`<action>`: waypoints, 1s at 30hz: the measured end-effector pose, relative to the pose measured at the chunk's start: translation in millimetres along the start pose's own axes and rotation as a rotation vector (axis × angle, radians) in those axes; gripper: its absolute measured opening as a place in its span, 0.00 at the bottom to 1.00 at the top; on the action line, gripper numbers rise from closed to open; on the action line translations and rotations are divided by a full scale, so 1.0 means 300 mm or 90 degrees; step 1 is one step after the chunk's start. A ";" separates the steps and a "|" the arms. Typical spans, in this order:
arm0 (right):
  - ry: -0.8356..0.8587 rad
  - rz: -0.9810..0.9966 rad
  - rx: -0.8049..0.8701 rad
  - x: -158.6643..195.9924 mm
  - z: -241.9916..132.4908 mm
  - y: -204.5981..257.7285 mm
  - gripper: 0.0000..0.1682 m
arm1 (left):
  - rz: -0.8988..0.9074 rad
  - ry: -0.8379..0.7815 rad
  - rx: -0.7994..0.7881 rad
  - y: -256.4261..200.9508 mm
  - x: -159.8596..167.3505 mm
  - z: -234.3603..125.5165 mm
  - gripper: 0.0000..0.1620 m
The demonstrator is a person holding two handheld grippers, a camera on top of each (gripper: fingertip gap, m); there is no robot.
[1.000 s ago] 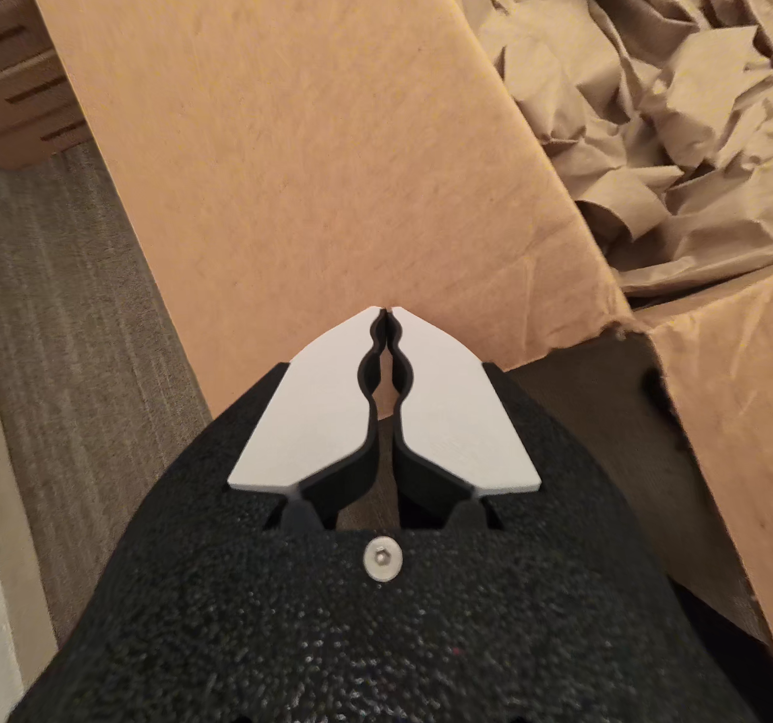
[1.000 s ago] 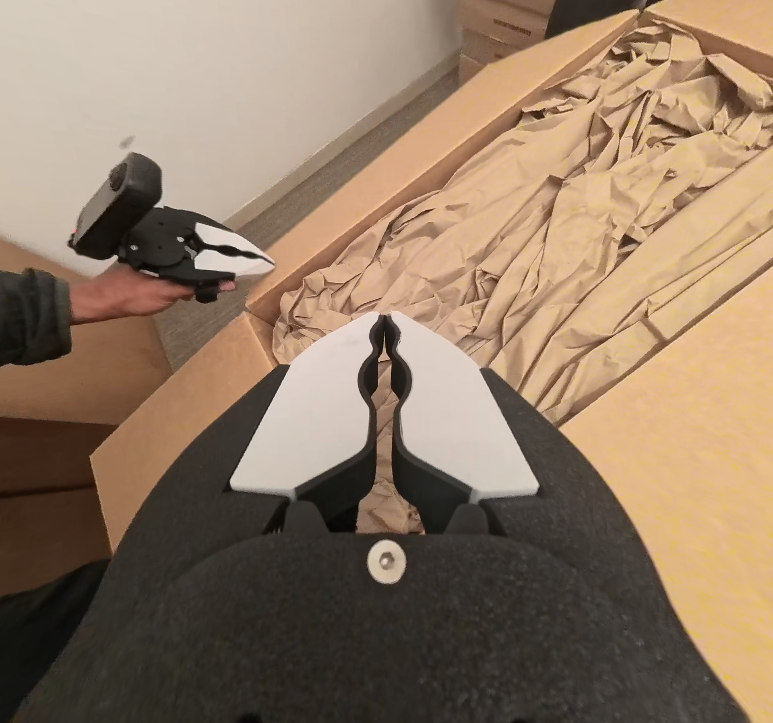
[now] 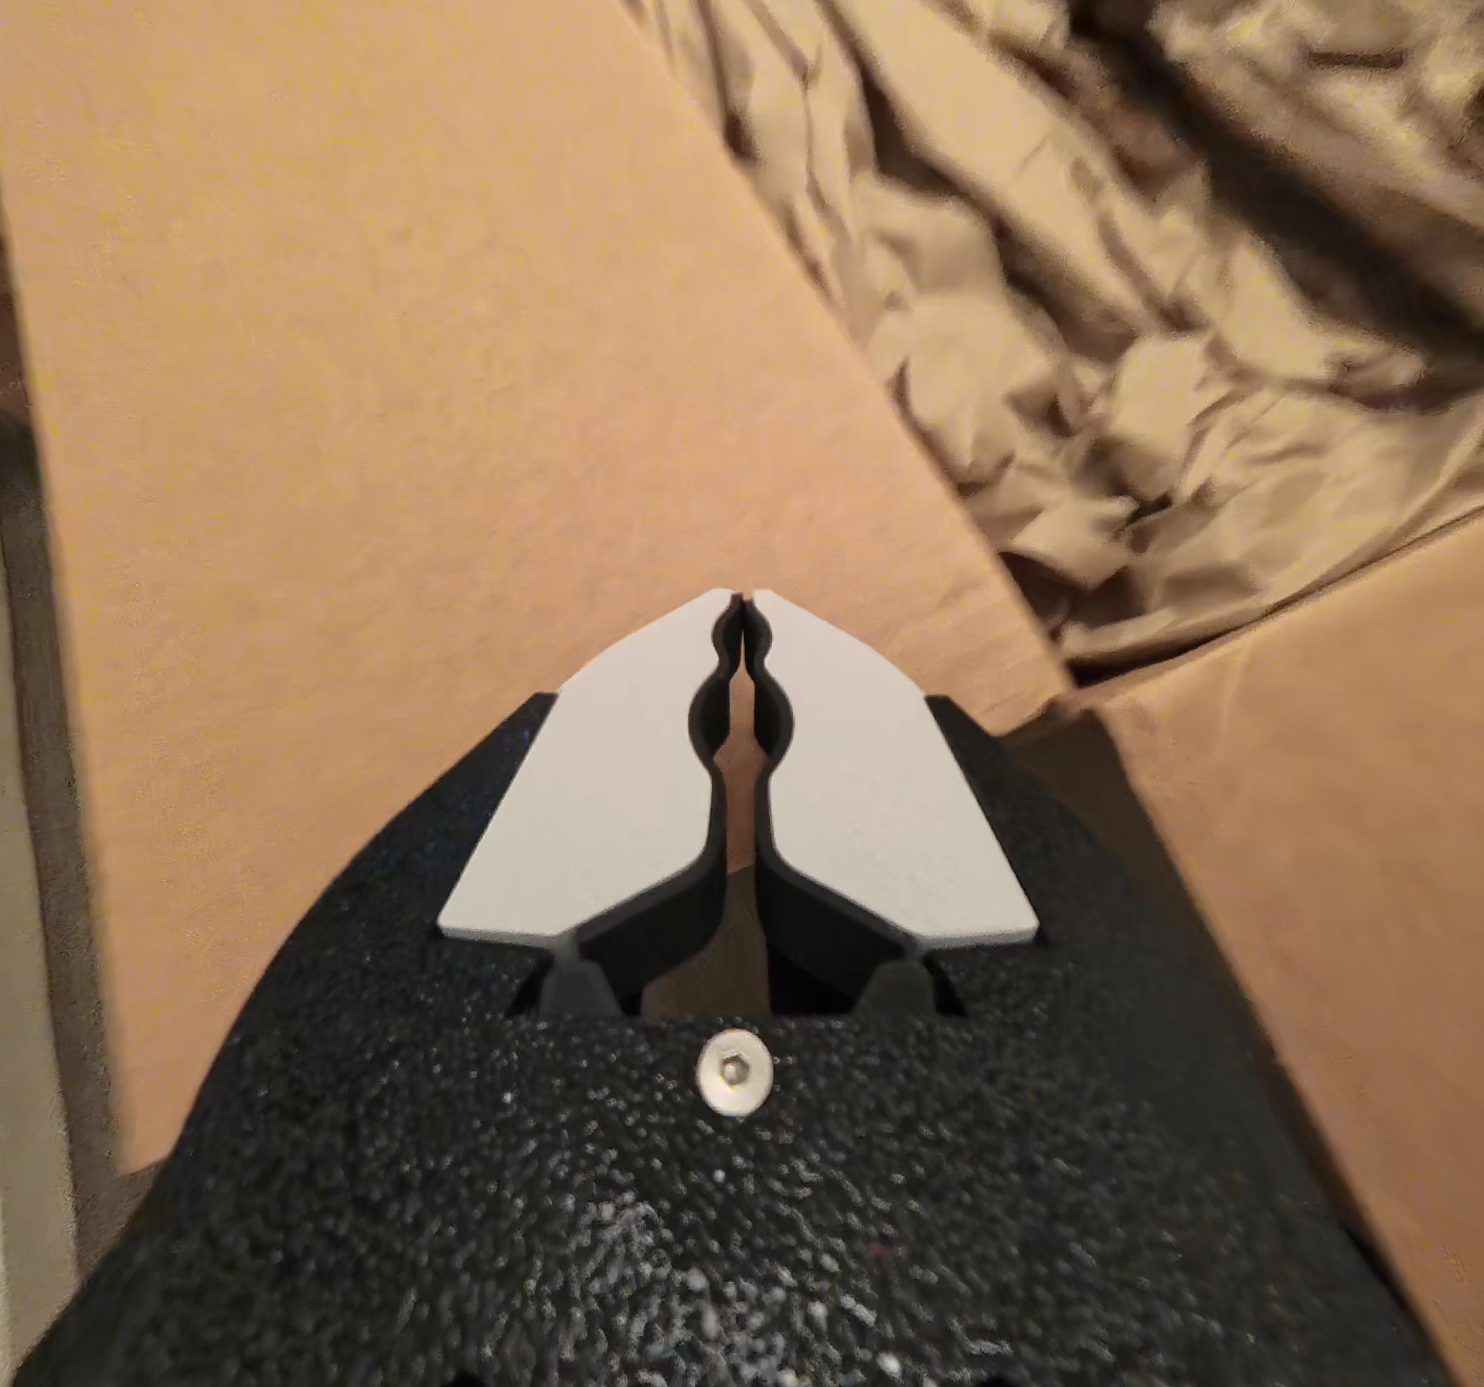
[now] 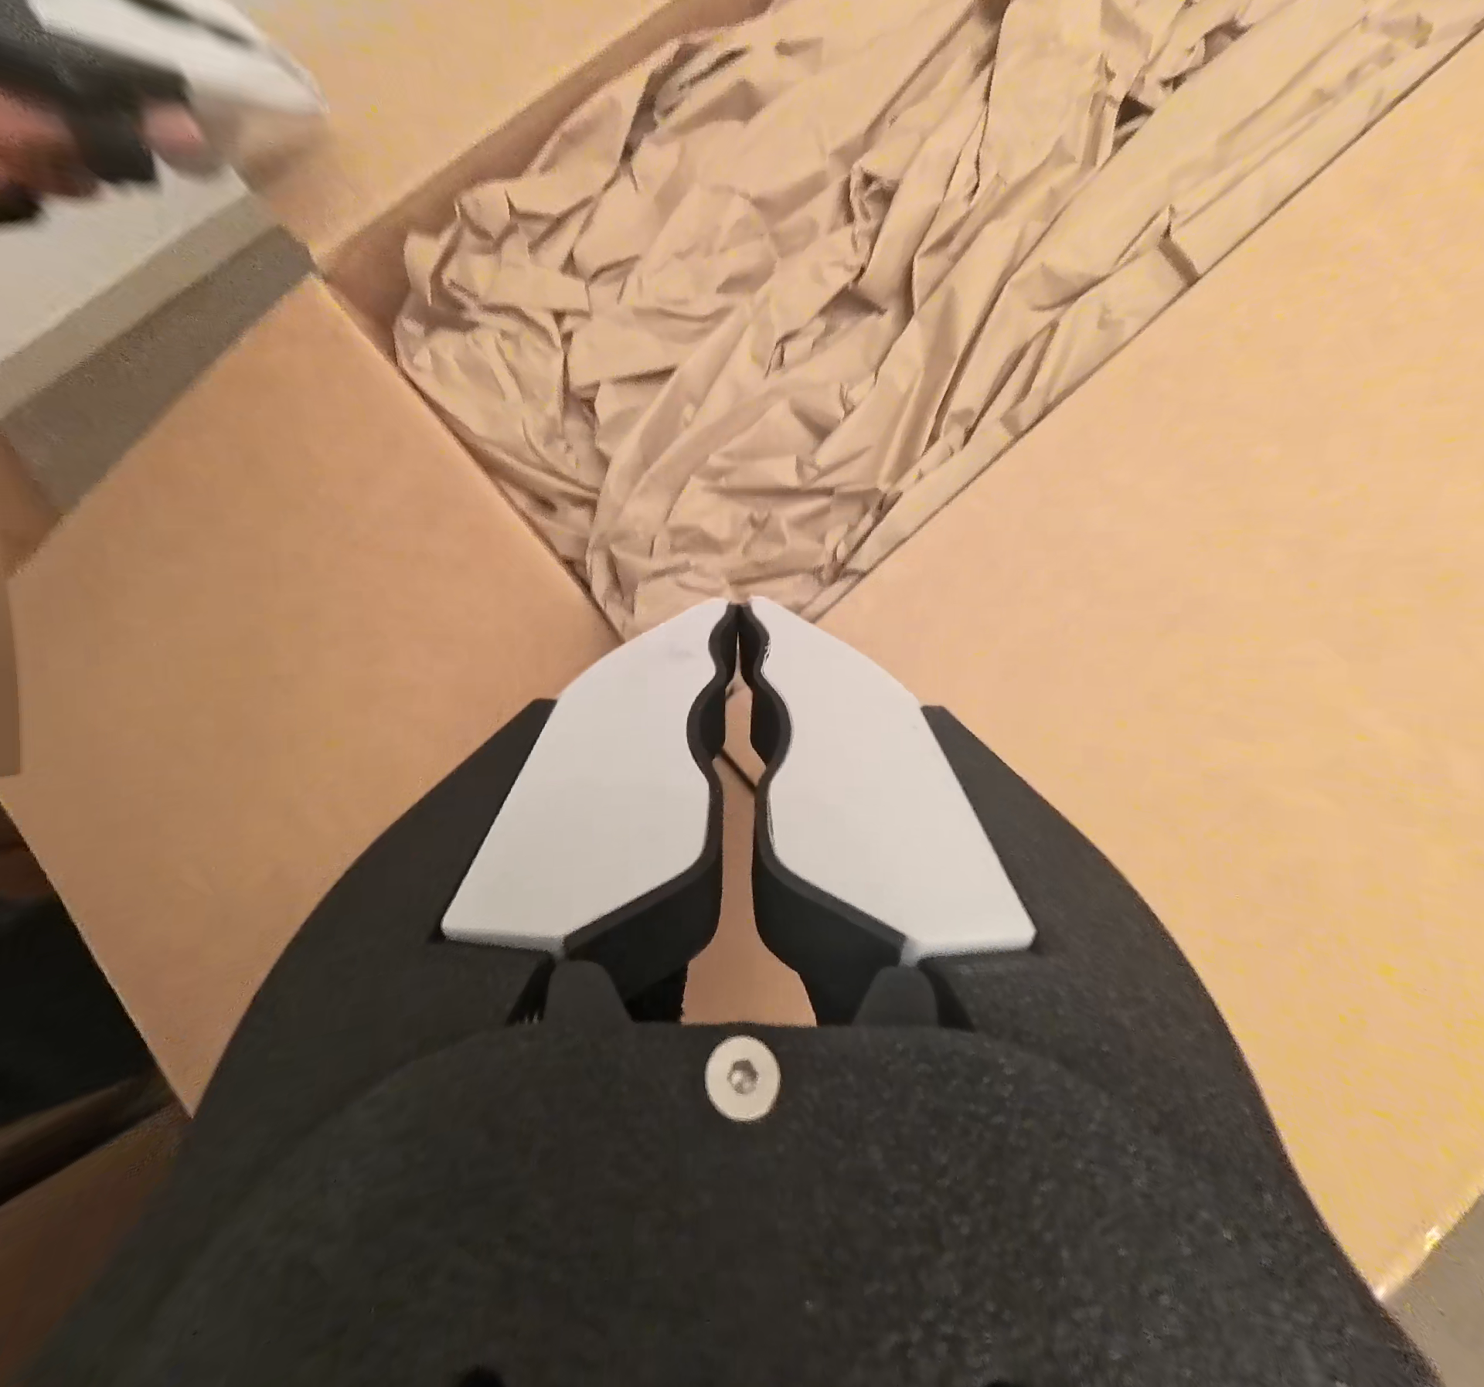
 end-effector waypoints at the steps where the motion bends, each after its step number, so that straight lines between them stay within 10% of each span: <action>1: 0.009 -0.001 0.010 0.029 0.000 0.007 0.00 | -0.007 -0.017 0.008 -0.019 -0.043 -0.027 0.00; 4: 0.019 -0.011 0.059 0.102 -0.009 0.016 0.00 | -0.015 -0.066 0.072 -0.155 -0.170 -0.100 0.00; 9: 0.065 -0.002 0.088 0.206 0.017 0.015 0.35 | -0.014 -0.078 0.181 -0.458 -0.265 -0.137 0.00; 23: 0.114 -0.252 0.198 0.240 0.086 -0.047 0.36 | -0.017 -0.045 0.224 -0.757 -0.279 -0.114 0.28; 30: 0.100 -0.330 0.239 0.215 0.074 -0.053 0.37 | -0.010 -0.025 0.231 -0.788 -0.268 -0.127 0.26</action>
Point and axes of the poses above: each gripper's, where its closed fingertips meet, z out along the fingers, x out of its underside, y = z × x across the jaws, the point moved 4 cm from there along -z, back along the fingers, and after that the axes turned 13 degrees about -x, right-handed, at the moved point
